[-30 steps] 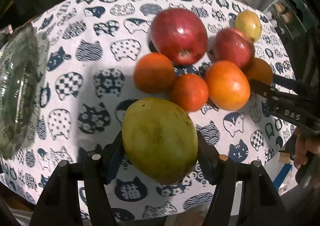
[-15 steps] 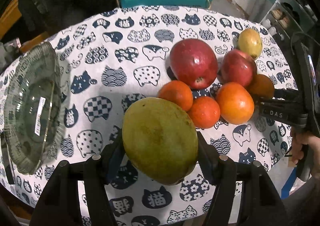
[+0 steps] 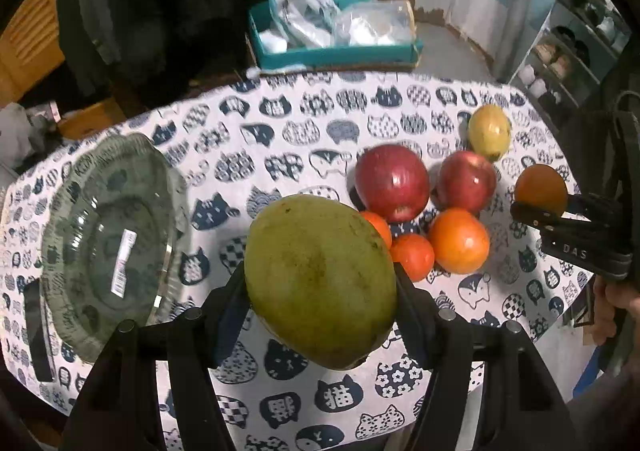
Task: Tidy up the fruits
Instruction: 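Grasp the green mango with the left tool while the right tool grasps the large orange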
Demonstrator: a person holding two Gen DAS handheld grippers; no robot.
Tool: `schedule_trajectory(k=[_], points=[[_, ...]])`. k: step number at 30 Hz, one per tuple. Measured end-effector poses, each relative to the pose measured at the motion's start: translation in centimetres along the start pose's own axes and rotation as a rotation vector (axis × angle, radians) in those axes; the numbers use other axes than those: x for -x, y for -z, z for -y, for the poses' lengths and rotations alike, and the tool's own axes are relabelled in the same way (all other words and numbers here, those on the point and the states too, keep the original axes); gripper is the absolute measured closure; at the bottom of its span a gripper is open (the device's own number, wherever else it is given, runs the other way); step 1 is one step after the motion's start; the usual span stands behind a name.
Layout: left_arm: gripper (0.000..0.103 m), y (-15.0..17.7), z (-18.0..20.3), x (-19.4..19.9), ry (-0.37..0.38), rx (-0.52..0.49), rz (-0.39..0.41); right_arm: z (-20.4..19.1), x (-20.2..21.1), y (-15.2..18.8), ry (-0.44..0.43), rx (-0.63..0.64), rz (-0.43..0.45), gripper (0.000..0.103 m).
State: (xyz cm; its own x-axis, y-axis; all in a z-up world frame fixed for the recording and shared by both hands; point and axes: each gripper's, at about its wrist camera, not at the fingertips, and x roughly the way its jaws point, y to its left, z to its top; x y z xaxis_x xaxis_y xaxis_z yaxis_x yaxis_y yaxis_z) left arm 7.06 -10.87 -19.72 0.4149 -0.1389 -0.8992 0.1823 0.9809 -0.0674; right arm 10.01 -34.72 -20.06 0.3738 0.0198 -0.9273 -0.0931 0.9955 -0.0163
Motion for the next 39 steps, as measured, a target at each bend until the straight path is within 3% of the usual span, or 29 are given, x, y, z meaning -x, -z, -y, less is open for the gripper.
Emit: schedule_trajectory(k=[13,22,34,39], points=[[0.035,-1.1,-3.0,5.5,-0.002,0.037,0.119,-4.5,7.3,-2.0,-0.057,0.036,0.188,0.040],[0.035,-0.9,-6.7,7.7,-0.044,0.078,0.172,-9.0,11.4,-3.7,-0.105,0.088,0.302,0.040],[0.035,-0.1,-13.2,9.7,-0.064,0.182,0.199,-15.9,13.2,-6.3,-0.197,0.155,0.334,0.040],[0.035,0.1,-16.2,10.1,-0.105,0.228,0.215,-19.2,12.9,-7.3,-0.228,0.192,0.322,0.040]])
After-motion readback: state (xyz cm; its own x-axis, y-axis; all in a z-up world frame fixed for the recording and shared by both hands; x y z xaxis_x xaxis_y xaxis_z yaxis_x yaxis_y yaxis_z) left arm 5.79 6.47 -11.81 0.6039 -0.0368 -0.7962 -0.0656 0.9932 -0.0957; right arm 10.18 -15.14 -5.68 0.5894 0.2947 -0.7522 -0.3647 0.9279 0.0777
